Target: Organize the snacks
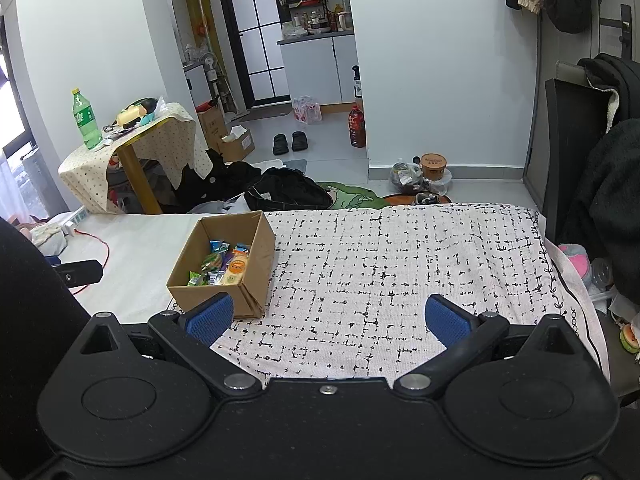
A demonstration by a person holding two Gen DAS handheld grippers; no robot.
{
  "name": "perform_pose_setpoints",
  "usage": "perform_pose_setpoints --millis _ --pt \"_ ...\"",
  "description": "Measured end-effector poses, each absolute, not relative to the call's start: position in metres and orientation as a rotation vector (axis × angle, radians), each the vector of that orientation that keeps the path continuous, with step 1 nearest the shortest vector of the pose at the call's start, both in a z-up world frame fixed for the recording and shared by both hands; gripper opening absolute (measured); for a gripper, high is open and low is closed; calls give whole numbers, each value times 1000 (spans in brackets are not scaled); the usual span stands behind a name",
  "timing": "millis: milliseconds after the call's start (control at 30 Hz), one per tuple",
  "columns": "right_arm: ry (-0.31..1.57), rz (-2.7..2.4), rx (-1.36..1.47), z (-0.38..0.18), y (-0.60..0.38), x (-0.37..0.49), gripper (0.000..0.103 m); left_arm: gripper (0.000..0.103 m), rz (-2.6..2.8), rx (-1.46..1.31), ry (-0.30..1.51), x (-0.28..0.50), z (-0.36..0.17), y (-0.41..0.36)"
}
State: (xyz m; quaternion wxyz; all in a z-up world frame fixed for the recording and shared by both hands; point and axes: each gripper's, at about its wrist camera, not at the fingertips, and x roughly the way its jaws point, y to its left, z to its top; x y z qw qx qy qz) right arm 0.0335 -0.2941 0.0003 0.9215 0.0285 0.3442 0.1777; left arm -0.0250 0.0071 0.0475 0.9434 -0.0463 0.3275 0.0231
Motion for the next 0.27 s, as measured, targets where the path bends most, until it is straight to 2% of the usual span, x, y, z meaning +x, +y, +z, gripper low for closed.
perform_pose_setpoints --millis 267 --pt "708 365 65 0 -296 34 103 101 46 -103 668 -25 46 7"
